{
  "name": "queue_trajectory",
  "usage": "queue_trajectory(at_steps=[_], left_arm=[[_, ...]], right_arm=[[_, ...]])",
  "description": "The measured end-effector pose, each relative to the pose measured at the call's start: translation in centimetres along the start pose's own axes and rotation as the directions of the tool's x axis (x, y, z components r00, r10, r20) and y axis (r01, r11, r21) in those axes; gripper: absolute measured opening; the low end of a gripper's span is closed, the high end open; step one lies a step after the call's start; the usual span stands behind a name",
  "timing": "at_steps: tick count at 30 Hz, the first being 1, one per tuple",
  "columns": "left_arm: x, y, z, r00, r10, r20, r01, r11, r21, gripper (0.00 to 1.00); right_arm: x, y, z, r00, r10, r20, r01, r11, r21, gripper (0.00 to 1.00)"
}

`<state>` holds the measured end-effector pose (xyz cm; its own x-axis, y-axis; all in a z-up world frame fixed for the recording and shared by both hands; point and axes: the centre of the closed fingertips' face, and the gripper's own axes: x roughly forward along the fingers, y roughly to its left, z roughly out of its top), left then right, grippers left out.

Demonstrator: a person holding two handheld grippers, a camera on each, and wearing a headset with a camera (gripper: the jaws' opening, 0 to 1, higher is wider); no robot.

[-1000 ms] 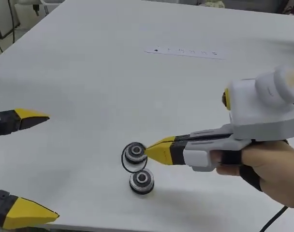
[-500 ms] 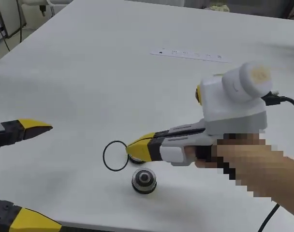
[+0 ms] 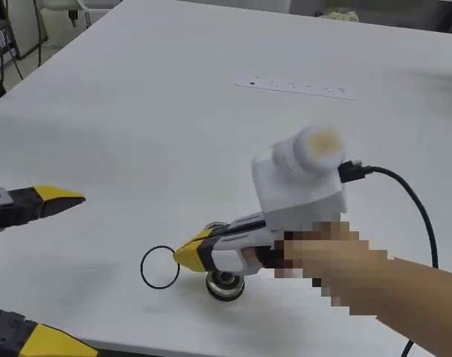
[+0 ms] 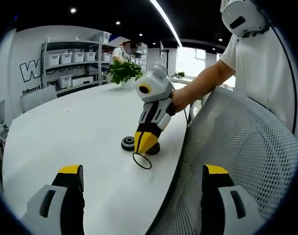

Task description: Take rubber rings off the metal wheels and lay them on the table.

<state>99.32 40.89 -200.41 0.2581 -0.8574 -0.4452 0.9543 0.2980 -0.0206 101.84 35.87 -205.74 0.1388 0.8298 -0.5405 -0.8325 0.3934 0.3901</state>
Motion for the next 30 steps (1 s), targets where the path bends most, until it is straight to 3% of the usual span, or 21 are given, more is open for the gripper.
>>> queue_trajectory(at_steps=[3,5,14,22,27,30], left_arm=[[0.0,0.0,-0.2,0.9999,0.003,-0.011,-0.003,1.0,0.005,0.99],[0.0,0.6,-0.6,0.9988,0.036,-0.034,-0.035,0.999,0.035,0.99],[-0.3,0.7,-0.5,0.9984,0.03,-0.047,-0.029,0.999,0.027,0.99],[0.0,1.0,0.9,0.9993,0.026,-0.028,-0.025,0.999,0.029,0.99],[0.7,0.5,1.6,0.9993,-0.022,-0.029,0.023,0.999,0.039,0.99],[1.1,0.2,2.0,0.9985,-0.045,-0.031,0.046,0.998,0.047,0.99]], right_arm=[[0.3,-0.5,-0.6,0.9995,-0.019,-0.025,0.019,1.0,-0.006,0.0],[0.4,-0.7,-0.7,0.999,-0.031,-0.032,0.03,0.999,-0.01,0.0],[0.1,-1.4,-0.8,0.9977,-0.06,-0.033,0.058,0.997,-0.05,0.07],[-2.9,-1.3,0.1,0.9971,-0.074,0.013,0.075,0.99,-0.123,0.11],[-5.3,-1.8,0.0,0.9904,-0.137,0.022,0.138,0.965,-0.224,0.15],[-6.2,-1.5,-0.3,0.9894,-0.142,0.029,0.145,0.958,-0.248,0.19]])
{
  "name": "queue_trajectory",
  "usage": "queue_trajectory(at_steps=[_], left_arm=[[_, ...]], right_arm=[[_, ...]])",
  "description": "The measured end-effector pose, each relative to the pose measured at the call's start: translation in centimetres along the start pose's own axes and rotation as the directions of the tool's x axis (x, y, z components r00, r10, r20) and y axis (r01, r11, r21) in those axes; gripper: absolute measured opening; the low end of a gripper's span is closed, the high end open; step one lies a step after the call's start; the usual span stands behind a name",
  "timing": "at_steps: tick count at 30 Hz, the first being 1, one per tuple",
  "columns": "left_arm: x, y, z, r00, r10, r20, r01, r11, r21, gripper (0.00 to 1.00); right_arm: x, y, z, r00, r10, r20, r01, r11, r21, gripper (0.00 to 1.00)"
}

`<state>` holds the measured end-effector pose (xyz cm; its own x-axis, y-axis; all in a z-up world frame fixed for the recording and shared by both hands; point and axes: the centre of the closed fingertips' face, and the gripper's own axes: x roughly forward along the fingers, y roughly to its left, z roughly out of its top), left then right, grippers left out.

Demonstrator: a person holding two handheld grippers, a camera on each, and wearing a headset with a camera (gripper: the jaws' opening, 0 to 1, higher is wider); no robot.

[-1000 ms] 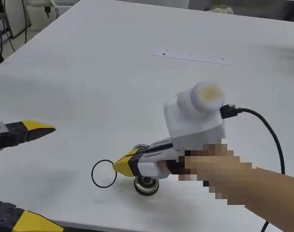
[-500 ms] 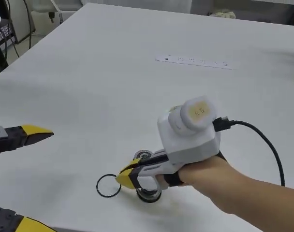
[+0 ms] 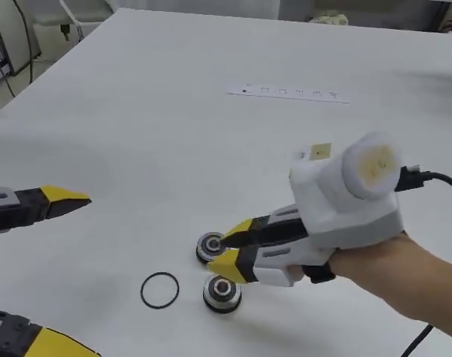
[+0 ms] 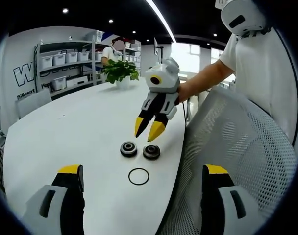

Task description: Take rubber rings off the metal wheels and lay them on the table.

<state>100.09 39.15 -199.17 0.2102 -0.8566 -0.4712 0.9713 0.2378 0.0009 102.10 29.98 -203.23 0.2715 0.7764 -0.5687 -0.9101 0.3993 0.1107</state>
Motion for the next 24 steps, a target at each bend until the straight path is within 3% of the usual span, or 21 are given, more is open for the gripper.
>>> queue_trajectory(at_steps=[6,11,19,24], left_arm=[[0.8,-0.5,0.8,0.9993,-0.038,-0.001,0.038,0.999,0.026,0.98],[1.8,-1.8,1.3,0.994,-0.11,-0.003,0.11,0.994,0.022,0.94],[3.6,-3.1,2.5,0.983,-0.183,-0.015,0.184,0.981,0.068,0.9],[5.2,-3.0,3.0,0.9825,-0.186,-0.002,0.185,0.976,0.113,0.86]], right_arm=[[-1.3,0.0,-1.6,0.9996,-0.021,-0.02,0.02,0.999,-0.045,0.25],[-1.6,-0.2,-3.1,0.9987,-0.036,-0.035,0.034,0.998,-0.057,0.28],[-0.8,0.6,-4.2,0.9991,-0.015,-0.039,0.012,0.998,-0.065,0.31],[-0.3,0.9,-4.8,0.9992,-0.004,-0.041,0.003,0.999,-0.046,0.3]])
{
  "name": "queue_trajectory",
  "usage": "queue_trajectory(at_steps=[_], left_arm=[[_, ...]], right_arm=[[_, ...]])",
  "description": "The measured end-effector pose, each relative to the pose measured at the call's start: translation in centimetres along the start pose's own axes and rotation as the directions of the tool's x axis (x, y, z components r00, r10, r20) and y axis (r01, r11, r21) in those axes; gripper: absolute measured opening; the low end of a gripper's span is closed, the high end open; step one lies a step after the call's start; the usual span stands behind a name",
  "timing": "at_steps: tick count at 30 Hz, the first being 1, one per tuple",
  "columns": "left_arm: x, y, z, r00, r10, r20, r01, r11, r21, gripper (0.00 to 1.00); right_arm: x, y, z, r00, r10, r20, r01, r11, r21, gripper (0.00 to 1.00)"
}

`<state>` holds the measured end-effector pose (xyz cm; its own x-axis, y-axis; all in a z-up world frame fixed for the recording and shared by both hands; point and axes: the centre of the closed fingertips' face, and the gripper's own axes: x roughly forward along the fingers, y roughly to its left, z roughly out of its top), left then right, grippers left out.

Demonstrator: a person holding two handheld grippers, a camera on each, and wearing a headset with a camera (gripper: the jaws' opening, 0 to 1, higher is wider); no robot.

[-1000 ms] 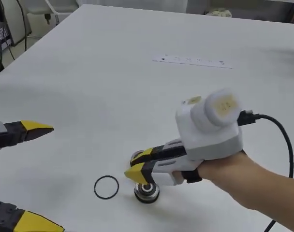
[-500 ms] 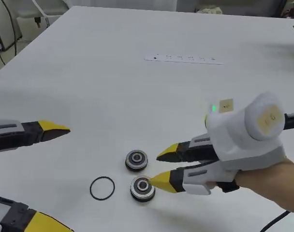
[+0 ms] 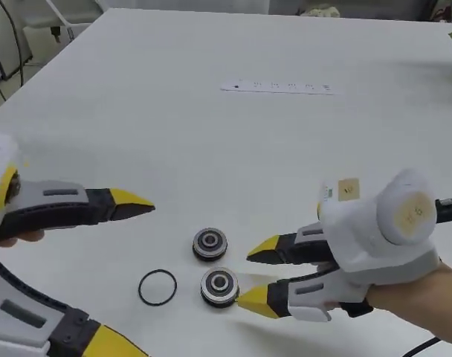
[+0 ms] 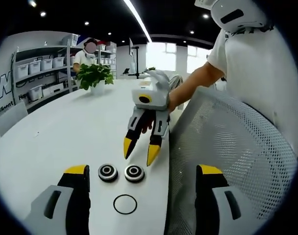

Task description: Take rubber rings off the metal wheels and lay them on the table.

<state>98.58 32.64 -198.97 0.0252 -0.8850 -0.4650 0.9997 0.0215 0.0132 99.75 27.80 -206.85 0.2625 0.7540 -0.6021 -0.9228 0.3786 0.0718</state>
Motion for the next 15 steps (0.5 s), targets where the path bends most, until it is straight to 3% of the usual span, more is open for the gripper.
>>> queue_trajectory(at_steps=[3,6,11,15], left_arm=[[0.9,0.3,-0.1,1.0,0.002,-0.008,-0.002,0.999,0.036,0.77],[2.0,0.4,0.2,0.9999,-0.01,0.012,0.01,1.0,0.026,0.71],[3.2,0.7,-0.3,0.9998,-0.014,0.012,0.014,1.0,0.008,0.58],[4.1,0.9,-1.4,0.9996,-0.011,-0.027,0.012,1.0,0.011,0.51]], right_arm=[[0.2,0.2,-0.3,1.0,0.005,-0.006,-0.005,1.0,-0.001,0.3],[0.3,0.2,-0.3,1.0,0.006,-0.003,-0.006,1.0,0.004,0.29],[0.4,0.2,-0.3,1.0,0.005,0.003,-0.005,1.0,0.012,0.28],[0.6,0.3,-0.4,1.0,0.004,0.004,-0.004,1.0,0.016,0.28]])
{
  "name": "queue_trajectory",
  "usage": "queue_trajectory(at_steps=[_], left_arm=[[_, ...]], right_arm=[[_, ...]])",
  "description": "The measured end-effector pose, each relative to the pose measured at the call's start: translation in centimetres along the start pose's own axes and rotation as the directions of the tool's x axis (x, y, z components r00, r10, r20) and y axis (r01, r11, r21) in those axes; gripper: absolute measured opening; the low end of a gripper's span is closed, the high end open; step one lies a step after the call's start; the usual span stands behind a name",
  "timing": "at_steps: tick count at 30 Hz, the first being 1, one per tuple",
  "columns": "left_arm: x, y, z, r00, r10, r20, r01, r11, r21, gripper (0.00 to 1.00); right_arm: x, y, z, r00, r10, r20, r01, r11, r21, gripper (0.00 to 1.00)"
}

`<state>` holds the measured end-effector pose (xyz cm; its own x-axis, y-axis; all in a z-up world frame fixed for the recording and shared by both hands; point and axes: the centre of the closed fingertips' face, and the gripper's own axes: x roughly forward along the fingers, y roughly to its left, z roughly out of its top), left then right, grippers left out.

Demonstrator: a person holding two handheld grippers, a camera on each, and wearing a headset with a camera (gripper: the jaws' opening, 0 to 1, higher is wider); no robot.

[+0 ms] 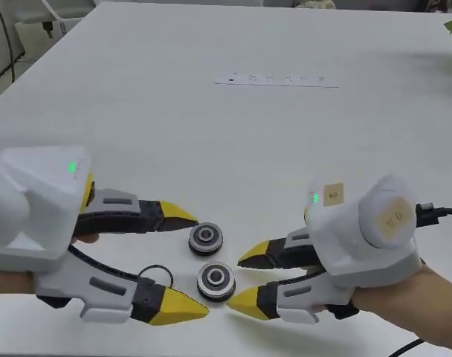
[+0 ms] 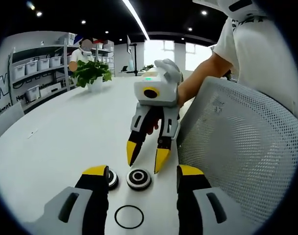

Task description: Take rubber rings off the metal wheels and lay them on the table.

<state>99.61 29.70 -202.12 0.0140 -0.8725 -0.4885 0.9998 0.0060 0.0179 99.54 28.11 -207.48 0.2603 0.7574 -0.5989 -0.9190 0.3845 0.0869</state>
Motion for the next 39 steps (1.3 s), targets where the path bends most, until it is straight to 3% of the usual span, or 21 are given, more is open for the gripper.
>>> queue_trajectory(at_steps=[3,7,10,16,22,26,31,36,39], left_arm=[[0.5,0.3,0.2,0.9998,0.01,0.017,-0.01,1.0,-0.024,0.42],[1.4,0.6,-0.1,0.9999,0.014,0.006,-0.014,1.0,0.002,0.32],[2.1,0.8,-0.4,1.0,0.005,0.004,-0.005,0.999,-0.038,0.3],[3.2,1.1,-1.9,0.9991,0.022,-0.038,-0.023,1.0,-0.02,0.17],[3.2,0.7,-3.0,0.9982,0.006,-0.06,-0.008,1.0,-0.03,0.16],[3.1,1.3,-3.3,0.9991,0.026,-0.033,-0.026,1.0,-0.003,0.11],[3.4,0.6,-3.5,0.9994,0.011,-0.033,-0.011,1.0,0.01,0.08],[3.6,0.7,-3.5,0.9996,0.016,-0.025,-0.016,1.0,0.016,0.08],[3.6,0.7,-3.4,0.9997,0.019,-0.018,-0.019,1.0,0.011,0.08]], right_arm=[[0.1,0.1,-0.1,1.0,0.001,0.0,-0.001,1.0,0.002,0.27],[0.1,0.1,0.1,0.9999,0.009,0.012,-0.009,1.0,0.016,0.25],[0.2,0.0,0.3,0.9997,0.01,0.024,-0.01,1.0,0.029,0.23],[0.2,-0.1,0.3,0.9992,0.012,0.039,-0.015,0.998,0.065,0.21],[0.4,0.1,0.1,0.9995,0.018,0.028,-0.019,0.998,0.056,0.2],[0.6,0.2,-0.1,0.9995,0.02,0.023,-0.021,0.998,0.06,0.2],[0.6,0.0,-0.4,0.9997,0.016,0.017,-0.017,0.998,0.058,0.17],[0.5,0.0,-0.5,0.9999,0.006,0.011,-0.007,0.999,0.035,0.12],[0.3,-0.1,-0.8,0.9998,-0.022,-0.001,0.022,1.0,-0.022,0.01]])
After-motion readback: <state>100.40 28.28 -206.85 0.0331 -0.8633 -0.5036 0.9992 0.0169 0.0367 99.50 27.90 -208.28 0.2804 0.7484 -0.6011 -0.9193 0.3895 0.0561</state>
